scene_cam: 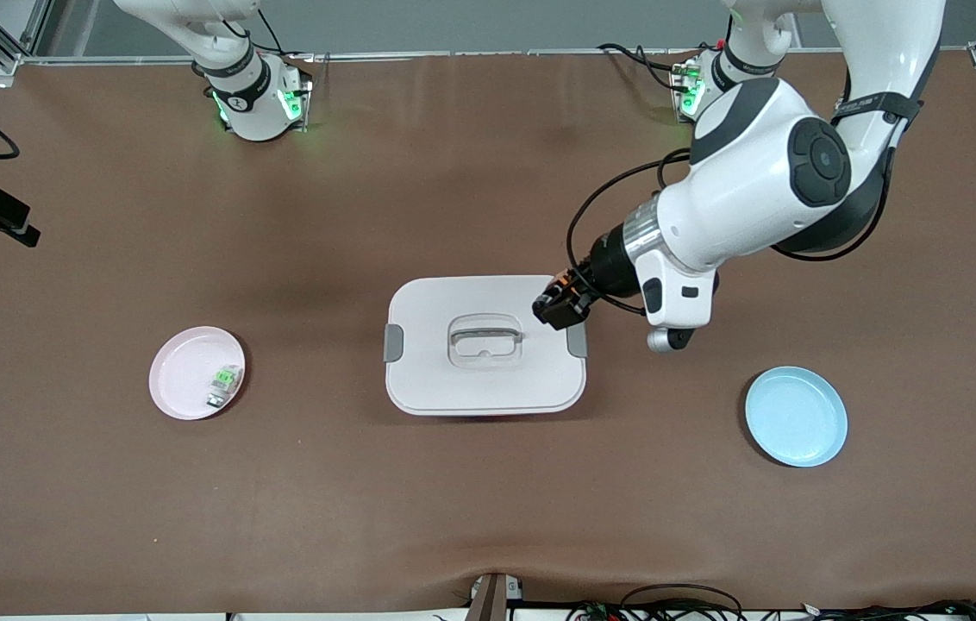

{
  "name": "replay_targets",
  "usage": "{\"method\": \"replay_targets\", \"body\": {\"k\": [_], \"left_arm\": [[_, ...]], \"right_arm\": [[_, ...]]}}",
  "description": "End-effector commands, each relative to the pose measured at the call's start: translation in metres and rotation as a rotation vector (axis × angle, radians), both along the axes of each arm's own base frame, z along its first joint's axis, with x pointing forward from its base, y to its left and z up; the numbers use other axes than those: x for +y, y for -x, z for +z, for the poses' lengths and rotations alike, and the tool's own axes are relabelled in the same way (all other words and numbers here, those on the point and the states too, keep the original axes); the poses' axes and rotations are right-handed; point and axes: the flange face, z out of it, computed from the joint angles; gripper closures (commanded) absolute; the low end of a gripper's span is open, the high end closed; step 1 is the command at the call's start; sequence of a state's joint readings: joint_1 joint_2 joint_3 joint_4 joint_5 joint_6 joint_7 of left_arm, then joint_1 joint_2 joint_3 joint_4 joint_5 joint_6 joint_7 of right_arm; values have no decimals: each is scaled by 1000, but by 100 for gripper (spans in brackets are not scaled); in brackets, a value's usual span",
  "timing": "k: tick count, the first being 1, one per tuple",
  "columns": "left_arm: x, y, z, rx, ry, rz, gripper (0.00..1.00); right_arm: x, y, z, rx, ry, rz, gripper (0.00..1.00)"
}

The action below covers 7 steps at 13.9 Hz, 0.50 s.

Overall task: Transfer orange switch to right arm and place
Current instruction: 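Lift the orange switch and carry it over the white box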

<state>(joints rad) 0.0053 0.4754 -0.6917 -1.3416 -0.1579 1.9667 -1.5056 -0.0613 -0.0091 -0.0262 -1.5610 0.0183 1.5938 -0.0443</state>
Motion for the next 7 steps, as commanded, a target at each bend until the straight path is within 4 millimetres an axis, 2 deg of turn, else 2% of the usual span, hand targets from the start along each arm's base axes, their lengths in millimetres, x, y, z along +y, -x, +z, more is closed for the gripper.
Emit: {"method": "replay_targets", "body": {"k": [1, 2, 4, 7], "left_arm": [[-15, 22, 15, 66, -29, 55, 100], [-23, 27, 14, 87, -31, 81, 100], [-50, 46, 12, 122, -39, 92, 100], [-71, 60, 7, 161, -48, 110, 100]], "right_arm": [[-2, -20, -30, 60, -5, -1, 0], [2, -22, -32, 56, -11, 8, 0], [17, -22, -34, 58, -141, 2, 0], [29, -22, -32, 53, -231, -8, 0]]}}
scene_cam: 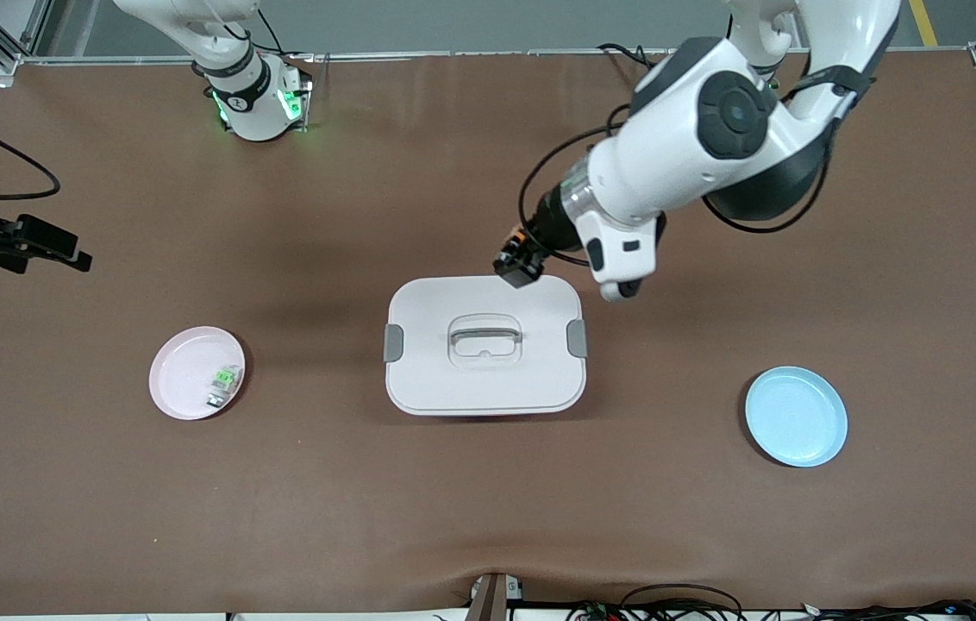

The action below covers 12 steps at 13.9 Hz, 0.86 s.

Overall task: Transfer orange switch to right arm and place
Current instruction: 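Lift the orange switch and carry it over the white box, then hold the switch up while the right gripper reaches toward it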

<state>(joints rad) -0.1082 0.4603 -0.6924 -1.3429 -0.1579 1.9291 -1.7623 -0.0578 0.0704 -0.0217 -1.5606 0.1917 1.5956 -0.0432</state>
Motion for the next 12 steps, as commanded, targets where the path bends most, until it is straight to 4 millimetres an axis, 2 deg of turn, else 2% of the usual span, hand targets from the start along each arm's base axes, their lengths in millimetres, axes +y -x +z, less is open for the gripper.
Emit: {"method": "replay_targets", "body": {"k": [1, 4, 6, 10, 12], "left_arm": [[-13, 12, 0, 42, -9, 22, 100], [-29, 26, -1, 58, -7, 9, 100], [-34, 30, 2, 80, 15, 8, 100], [-37, 28, -6, 96, 31, 8, 100], [-39, 24, -2, 93, 45, 9, 100]], "right_arm": [[14, 3, 9, 1, -126, -30, 0], [29, 9, 6, -13, -214, -64, 0], [47, 22, 3, -40, -283, -134, 0], [75, 53, -13, -73, -374, -163, 0], [81, 75, -23, -80, -477, -220, 0]]}}
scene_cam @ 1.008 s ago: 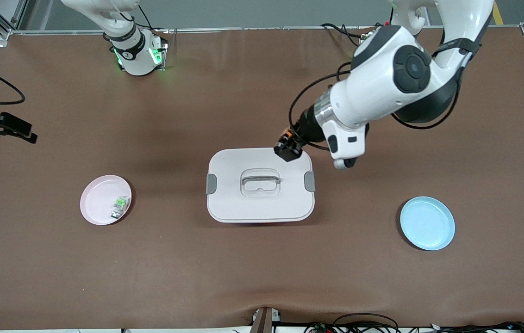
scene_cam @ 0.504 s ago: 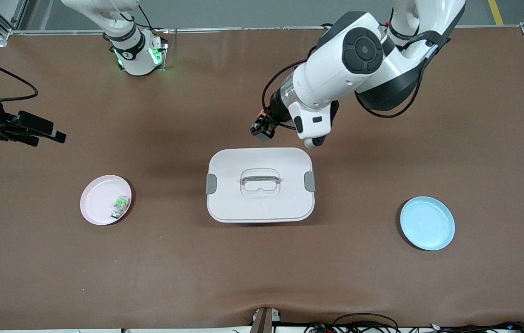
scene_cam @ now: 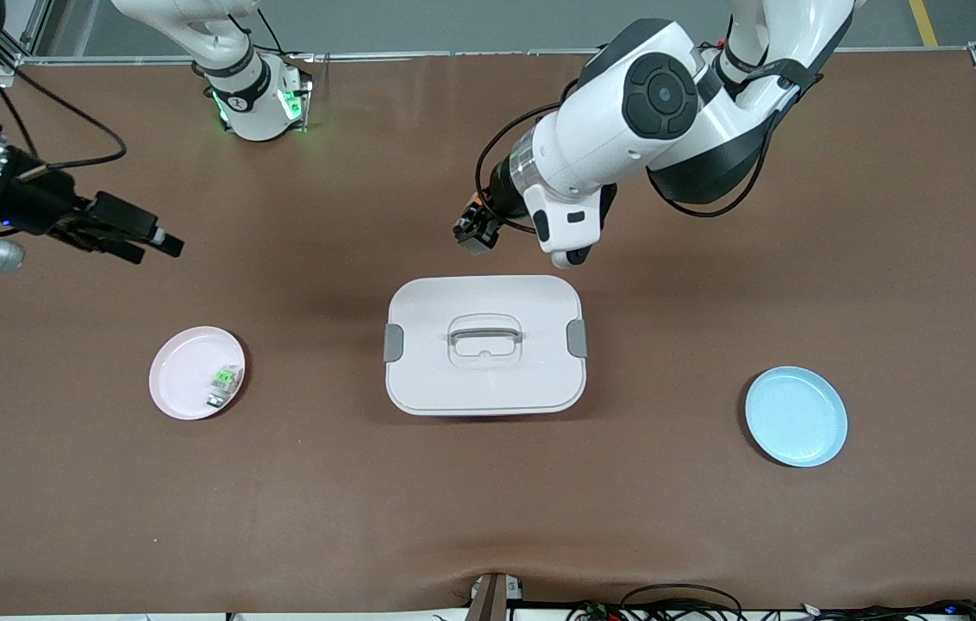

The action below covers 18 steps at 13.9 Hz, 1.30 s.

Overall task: Transfer orange switch to right arm and place
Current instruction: 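Hold the switch up while the right gripper reaches toward it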

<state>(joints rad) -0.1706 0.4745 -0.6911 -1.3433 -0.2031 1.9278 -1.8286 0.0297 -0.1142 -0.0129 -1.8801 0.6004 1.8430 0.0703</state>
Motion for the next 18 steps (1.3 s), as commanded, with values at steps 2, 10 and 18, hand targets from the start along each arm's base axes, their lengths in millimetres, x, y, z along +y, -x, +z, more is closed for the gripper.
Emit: {"method": "replay_targets", "body": {"k": [2, 10, 18], "left_arm": [[-12, 2, 3, 21, 30, -5, 100], [-26, 5, -6, 22, 48, -7, 100], [-27, -5, -15, 17, 74, 24, 100]], "right_arm": [[14, 51, -13, -25, -113, -77, 0], [115, 97, -25, -16, -197, -216, 0], [207, 129, -45, -55, -237, -304, 0]]}}
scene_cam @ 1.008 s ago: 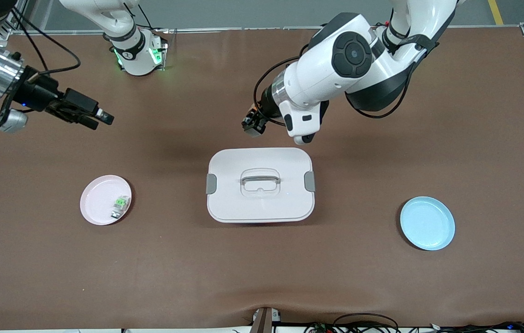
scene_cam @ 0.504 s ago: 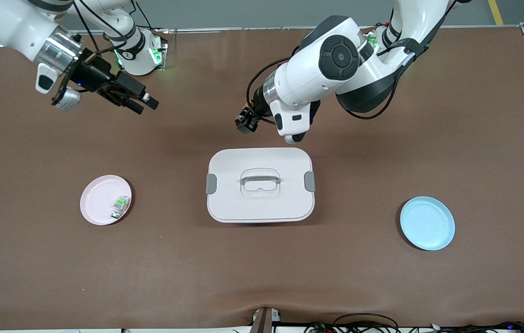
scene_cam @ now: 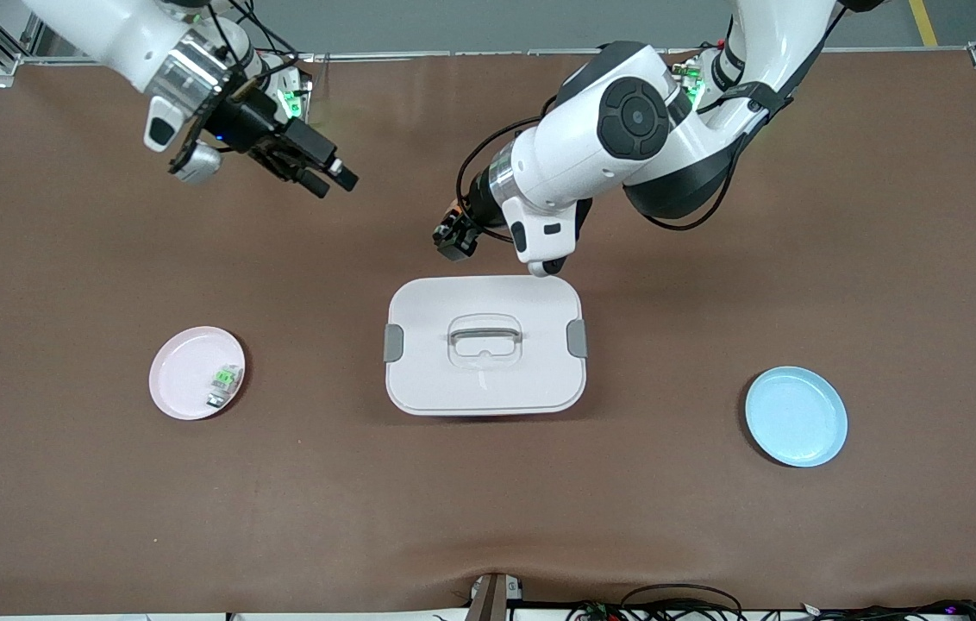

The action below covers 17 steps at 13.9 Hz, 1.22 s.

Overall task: Transfer orange switch to right arm and place
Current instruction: 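Hold the switch up while the right gripper reaches toward it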

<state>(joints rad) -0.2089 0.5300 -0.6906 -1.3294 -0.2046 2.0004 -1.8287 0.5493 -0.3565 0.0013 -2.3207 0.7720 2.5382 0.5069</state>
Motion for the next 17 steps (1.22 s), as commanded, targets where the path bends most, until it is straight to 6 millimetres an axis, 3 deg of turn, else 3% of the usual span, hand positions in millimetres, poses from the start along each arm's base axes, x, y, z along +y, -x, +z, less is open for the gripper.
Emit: {"method": "replay_targets", "body": {"k": [1, 5, 8, 17], "left_arm": [[-5, -4, 4, 17, 35, 24, 100], [-5, -5, 6, 18, 39, 40, 100], [-6, -7, 12, 7, 54, 50, 100], [-18, 3, 4, 19, 48, 35, 100]], "right_arm": [[25, 9, -18, -5, -25, -44, 0], [69, 16, -49, -34, -21, -77, 0], [89, 16, -67, -38, -25, -102, 0], [103, 6, -59, -23, -69, -122, 0]]}}
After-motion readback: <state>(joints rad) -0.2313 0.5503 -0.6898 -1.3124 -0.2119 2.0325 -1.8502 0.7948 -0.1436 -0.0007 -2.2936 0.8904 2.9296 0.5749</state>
